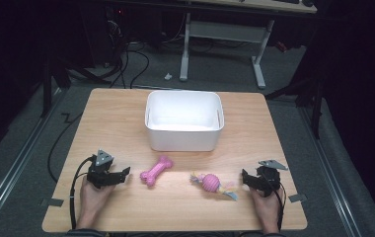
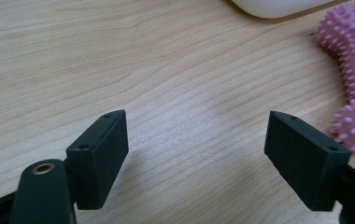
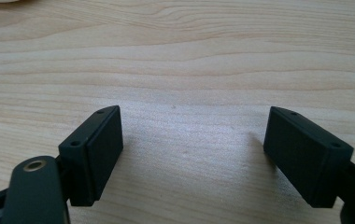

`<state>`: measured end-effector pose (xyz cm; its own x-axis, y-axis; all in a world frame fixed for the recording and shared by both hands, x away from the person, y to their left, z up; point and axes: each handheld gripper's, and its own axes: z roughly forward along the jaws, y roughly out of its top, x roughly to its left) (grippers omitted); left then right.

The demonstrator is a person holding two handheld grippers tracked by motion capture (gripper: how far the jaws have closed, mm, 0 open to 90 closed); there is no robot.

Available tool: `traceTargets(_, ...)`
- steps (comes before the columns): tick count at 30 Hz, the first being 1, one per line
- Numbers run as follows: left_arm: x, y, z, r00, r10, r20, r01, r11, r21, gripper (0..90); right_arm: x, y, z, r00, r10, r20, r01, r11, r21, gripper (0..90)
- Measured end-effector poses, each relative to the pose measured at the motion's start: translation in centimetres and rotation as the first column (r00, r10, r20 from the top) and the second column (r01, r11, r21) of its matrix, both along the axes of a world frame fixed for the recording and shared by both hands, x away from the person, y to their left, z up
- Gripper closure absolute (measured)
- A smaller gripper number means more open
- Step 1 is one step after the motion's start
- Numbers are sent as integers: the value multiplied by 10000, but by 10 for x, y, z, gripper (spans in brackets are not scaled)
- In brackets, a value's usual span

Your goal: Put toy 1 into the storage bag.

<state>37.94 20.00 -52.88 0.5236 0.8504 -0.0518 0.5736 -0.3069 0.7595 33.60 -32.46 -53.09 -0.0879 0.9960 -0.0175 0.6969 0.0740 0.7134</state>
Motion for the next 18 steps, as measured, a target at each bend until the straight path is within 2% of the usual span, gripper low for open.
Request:
traceTargets(8,-11,1,10,9997,-244,58,246,9985,-491,218,0,0,0,10000,4,0,-4,10000,2,198)
traceTargets(14,-19,-5,20,9978,-655,42,657,9944,-833,219,0,0,0,10000,61,16,-61,10000,-4,198)
traceTargets(18,-23,-11,27,9961,-877,63,879,9928,-817,226,0,0,0,10000,68,18,-68,10000,-3,198)
